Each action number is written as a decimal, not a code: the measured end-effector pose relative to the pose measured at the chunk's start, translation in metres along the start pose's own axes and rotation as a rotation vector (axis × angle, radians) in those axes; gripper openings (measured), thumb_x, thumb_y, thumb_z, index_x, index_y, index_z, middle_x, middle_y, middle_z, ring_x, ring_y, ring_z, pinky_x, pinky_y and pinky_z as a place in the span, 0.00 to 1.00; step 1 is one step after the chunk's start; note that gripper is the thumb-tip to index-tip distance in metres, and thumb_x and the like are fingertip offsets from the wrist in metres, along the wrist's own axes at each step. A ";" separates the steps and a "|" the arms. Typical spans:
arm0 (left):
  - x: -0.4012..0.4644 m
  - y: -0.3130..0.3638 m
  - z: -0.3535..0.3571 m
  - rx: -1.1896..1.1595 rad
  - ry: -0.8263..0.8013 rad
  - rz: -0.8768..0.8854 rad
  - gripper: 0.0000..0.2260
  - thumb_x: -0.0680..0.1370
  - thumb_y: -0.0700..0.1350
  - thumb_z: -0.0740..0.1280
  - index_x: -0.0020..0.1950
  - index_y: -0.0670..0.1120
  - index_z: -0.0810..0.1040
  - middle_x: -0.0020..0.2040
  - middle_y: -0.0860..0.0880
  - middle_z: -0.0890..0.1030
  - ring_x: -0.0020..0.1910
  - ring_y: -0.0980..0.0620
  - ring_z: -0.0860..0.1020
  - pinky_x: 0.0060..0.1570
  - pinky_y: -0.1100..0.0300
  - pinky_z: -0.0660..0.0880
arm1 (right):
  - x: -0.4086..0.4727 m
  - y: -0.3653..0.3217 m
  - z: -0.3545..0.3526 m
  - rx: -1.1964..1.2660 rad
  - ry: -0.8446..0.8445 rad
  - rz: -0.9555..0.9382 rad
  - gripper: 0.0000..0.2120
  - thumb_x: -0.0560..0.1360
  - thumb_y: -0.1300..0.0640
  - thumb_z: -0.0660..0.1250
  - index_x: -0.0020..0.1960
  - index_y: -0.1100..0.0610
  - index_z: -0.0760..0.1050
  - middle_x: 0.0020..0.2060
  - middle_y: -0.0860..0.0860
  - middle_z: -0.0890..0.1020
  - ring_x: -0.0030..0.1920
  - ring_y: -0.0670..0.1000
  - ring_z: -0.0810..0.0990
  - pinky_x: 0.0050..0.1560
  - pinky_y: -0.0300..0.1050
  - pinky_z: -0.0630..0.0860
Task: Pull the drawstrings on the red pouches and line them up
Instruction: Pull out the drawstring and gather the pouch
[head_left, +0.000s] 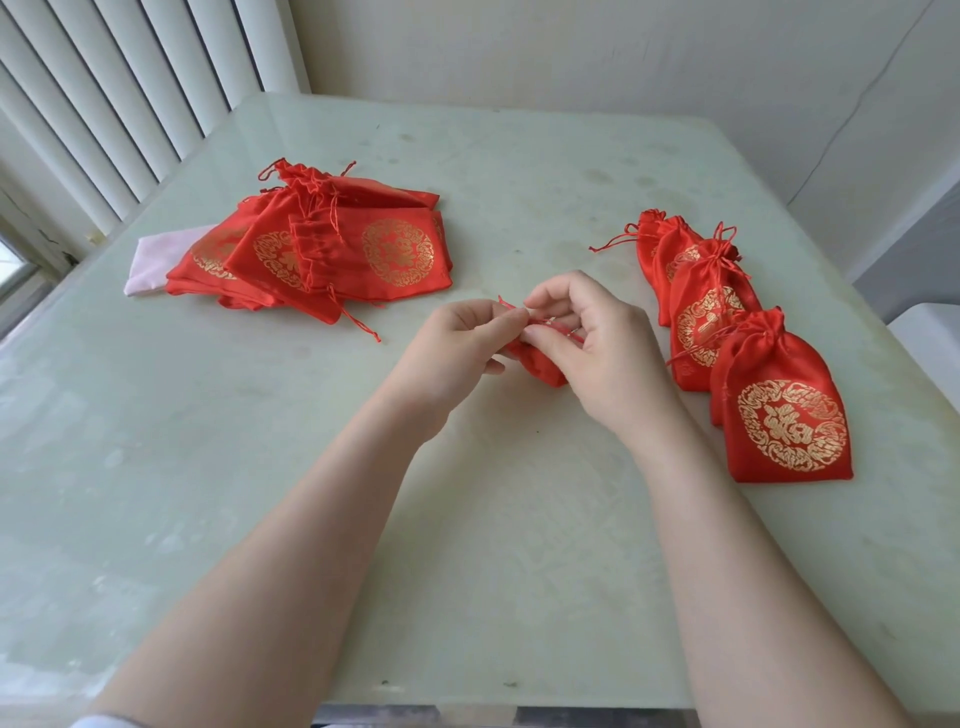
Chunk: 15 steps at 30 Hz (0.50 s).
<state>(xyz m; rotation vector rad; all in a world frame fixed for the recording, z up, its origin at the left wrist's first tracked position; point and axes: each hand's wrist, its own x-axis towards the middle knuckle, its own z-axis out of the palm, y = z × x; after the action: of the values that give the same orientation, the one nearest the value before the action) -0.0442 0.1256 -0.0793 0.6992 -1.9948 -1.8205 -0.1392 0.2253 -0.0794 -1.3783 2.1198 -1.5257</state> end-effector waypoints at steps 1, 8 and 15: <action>0.000 0.000 0.000 0.008 0.003 0.003 0.10 0.79 0.44 0.61 0.41 0.44 0.77 0.40 0.46 0.81 0.42 0.54 0.78 0.41 0.63 0.70 | 0.000 0.000 0.001 -0.014 0.029 0.003 0.06 0.73 0.63 0.69 0.46 0.54 0.75 0.37 0.41 0.79 0.37 0.40 0.78 0.40 0.31 0.74; -0.001 0.002 -0.001 0.074 0.024 0.027 0.09 0.78 0.41 0.62 0.39 0.46 0.77 0.38 0.49 0.81 0.36 0.59 0.78 0.41 0.66 0.73 | 0.002 0.000 0.000 -0.083 0.137 -0.023 0.05 0.71 0.64 0.69 0.42 0.56 0.81 0.32 0.43 0.81 0.33 0.40 0.79 0.37 0.35 0.75; -0.004 0.004 0.001 0.176 0.096 0.047 0.06 0.77 0.43 0.64 0.42 0.43 0.79 0.38 0.49 0.83 0.38 0.56 0.77 0.42 0.61 0.76 | 0.001 0.001 0.004 -0.231 0.187 -0.142 0.09 0.71 0.61 0.65 0.49 0.59 0.80 0.37 0.51 0.83 0.34 0.49 0.80 0.40 0.47 0.78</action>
<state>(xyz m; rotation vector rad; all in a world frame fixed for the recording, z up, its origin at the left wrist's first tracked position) -0.0422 0.1285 -0.0750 0.7683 -2.1064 -1.5686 -0.1375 0.2221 -0.0814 -1.5458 2.4236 -1.5567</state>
